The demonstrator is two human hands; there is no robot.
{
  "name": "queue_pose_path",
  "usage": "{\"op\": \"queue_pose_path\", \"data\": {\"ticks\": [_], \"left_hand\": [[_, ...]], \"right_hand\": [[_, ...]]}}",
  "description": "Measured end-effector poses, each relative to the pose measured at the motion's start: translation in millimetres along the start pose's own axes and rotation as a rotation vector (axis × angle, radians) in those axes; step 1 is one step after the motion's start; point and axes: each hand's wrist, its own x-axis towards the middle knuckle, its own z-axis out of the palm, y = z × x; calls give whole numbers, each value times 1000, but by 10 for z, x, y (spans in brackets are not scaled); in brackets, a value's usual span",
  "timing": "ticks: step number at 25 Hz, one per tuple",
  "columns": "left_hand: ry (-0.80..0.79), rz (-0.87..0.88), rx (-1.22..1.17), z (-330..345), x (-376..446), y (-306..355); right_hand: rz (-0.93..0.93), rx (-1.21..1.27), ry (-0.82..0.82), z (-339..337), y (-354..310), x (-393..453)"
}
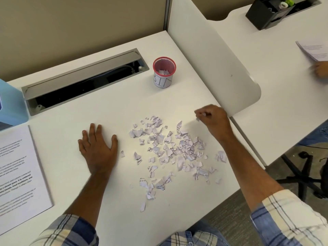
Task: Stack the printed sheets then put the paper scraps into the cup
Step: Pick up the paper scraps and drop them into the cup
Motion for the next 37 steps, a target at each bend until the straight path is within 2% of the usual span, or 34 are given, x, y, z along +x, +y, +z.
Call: {"op": "queue_pose_path", "data": {"ticks": [5,8,15,18,22,26,29,34,37], "left_hand": [[2,2,10,6,4,-5],[2,-4,9,4,7,-8],[10,2,26,15,11,-22],[7,2,33,16,14,-21],[-3,3,25,8,14,-22],[5,6,20,8,7,-20],[11,7,24,5,8,-17],[-8,2,3,-3,-4,-6],[-9,5,-9,-2,-10,-21]], "right_hand": [[-225,-10,-34,166,-799,870],[-282,-82,-63,269,-1148,1317],[-280,-319,-146,540,-1216,1763],[-300,-316,-81,535,-1185,1766],[-257,-163,5,447,-1152,1605],[-215,-76,-11,350,-854,1172],[-159,-107,-69,219,-466,684],[-48,-346,-205,-248,174,-168],[39,-385,-264,-477,511,-516]]}}
